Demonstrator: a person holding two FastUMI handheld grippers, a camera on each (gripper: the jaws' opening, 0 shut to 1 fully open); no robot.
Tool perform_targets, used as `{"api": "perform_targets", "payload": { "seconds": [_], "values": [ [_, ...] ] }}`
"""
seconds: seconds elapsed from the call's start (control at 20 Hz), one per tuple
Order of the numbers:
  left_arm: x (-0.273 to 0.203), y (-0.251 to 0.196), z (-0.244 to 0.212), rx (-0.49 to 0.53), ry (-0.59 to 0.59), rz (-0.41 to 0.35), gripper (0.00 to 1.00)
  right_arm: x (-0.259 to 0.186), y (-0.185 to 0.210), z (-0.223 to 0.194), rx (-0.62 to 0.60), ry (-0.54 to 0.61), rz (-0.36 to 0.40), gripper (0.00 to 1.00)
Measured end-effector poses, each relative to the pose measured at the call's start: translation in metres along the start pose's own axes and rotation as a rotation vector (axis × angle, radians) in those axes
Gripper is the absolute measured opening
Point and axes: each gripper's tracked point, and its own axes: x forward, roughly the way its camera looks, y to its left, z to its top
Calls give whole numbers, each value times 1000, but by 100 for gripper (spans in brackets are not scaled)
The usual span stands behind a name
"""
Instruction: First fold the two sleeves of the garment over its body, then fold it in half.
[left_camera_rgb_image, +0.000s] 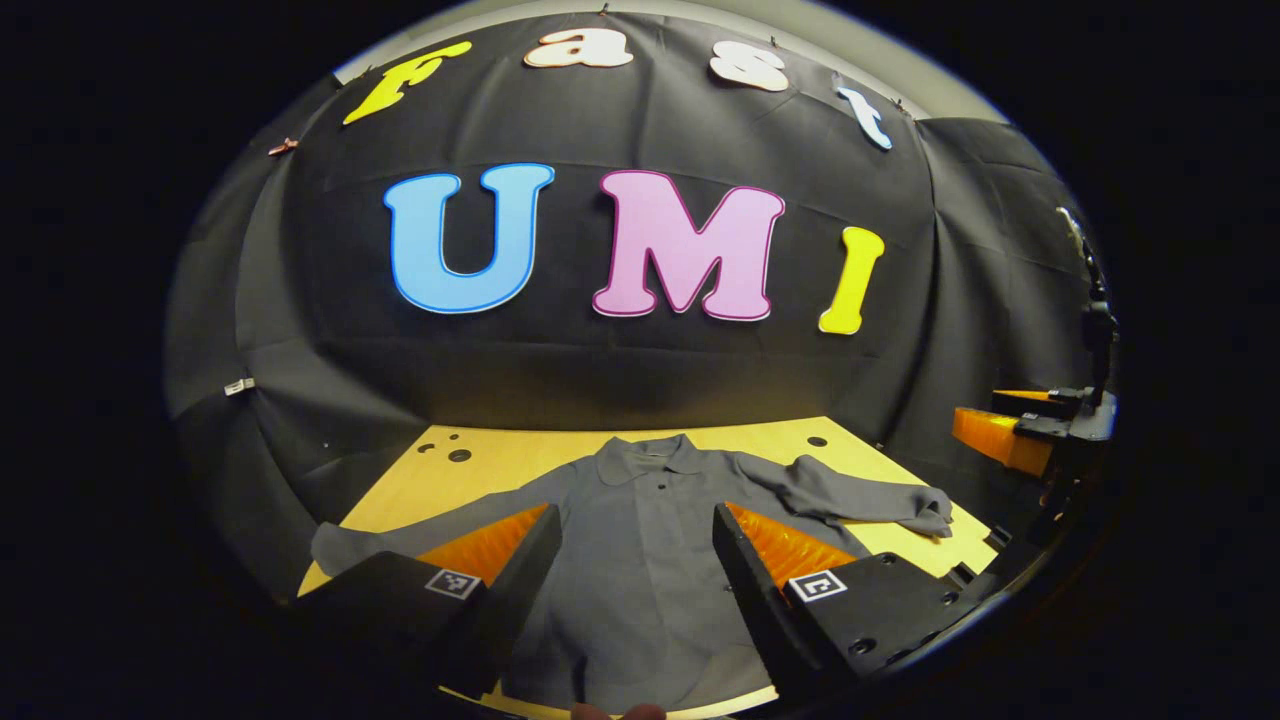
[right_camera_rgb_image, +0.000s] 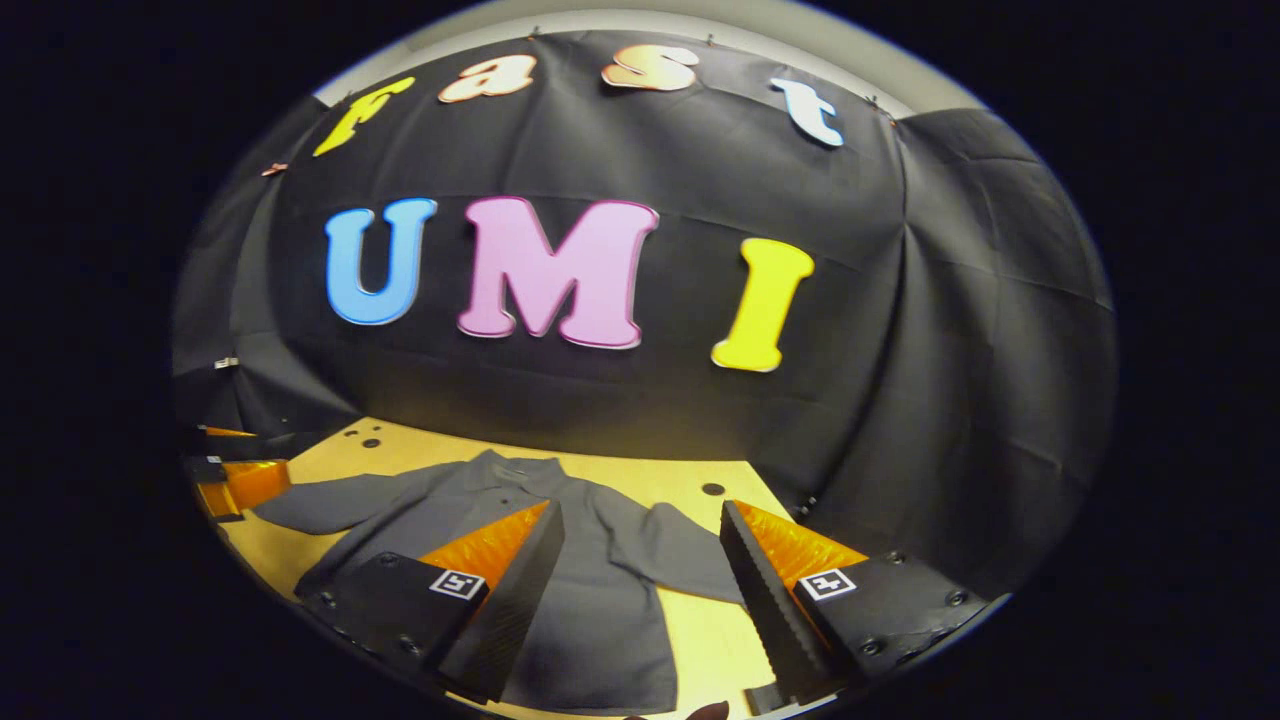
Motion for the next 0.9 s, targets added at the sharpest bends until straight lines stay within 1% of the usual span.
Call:
{"api": "perform_targets", "payload": {
  "seconds": [0.1,0.2,0.3,0.45,0.6,0.7,0.9],
  "values": [
    [7,-16,-3,3,12,-11,96,21,-41,-19,-14,39,-58,98],
    [14,-24,-8,20,31,16,96,45,-78,-44,-20,85,-95,98],
    [22,-36,-10,16,48,33,96,67,-114,-73,-33,135,-129,98],
    [33,-50,-14,-11,67,53,96,100,-154,-126,-21,223,-161,98],
    [43,-60,-20,-32,98,80,96,127,-183,-178,28,318,-185,98],
    [47,-65,-22,-20,115,102,96,142,-195,-211,63,376,-194,98],
    [52,-74,-25,6,133,130,96,159,-213,-258,75,461,-197,98]
  ]
}}
